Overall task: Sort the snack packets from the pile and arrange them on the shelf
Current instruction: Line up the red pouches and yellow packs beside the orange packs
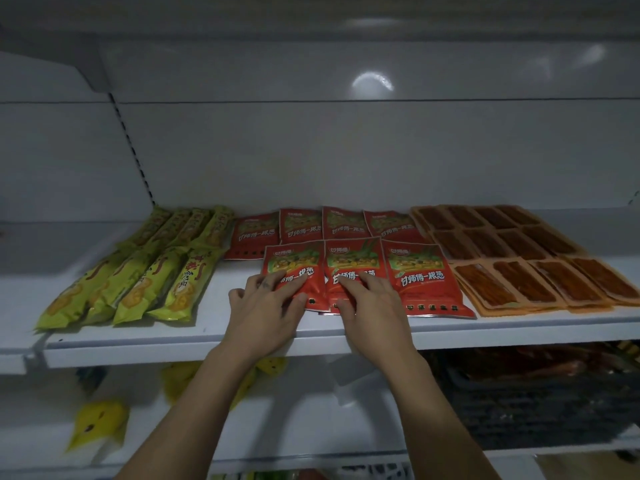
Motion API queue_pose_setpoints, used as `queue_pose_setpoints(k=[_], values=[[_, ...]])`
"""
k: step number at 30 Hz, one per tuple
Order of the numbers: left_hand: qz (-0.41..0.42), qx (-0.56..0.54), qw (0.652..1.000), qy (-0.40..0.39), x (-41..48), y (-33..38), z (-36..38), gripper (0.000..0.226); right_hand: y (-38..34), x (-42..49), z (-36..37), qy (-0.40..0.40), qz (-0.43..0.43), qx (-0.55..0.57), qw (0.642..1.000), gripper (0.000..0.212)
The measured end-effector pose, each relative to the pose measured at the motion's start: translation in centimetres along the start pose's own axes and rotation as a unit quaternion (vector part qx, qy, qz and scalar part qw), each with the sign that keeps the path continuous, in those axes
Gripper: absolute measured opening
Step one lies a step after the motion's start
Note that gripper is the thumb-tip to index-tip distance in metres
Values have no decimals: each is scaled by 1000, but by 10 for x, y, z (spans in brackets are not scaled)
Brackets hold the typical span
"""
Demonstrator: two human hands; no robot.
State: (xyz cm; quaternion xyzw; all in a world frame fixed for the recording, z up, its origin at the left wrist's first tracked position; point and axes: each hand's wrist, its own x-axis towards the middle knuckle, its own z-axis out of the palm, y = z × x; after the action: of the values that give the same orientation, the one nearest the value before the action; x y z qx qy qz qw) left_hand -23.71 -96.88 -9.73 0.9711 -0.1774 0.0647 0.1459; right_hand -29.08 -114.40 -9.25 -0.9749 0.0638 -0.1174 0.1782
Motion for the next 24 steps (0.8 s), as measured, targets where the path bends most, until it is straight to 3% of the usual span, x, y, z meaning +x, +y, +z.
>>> queue_pose_setpoints(k=[14,24], values=[[33,-3,999,-27,-3,-4,-13,57,-17,-4,-21,-9,23,-18,1000,49],[52,29,996,74,-26,-64,-75,56,-119,7,-28,16,-69,-13,997,60]])
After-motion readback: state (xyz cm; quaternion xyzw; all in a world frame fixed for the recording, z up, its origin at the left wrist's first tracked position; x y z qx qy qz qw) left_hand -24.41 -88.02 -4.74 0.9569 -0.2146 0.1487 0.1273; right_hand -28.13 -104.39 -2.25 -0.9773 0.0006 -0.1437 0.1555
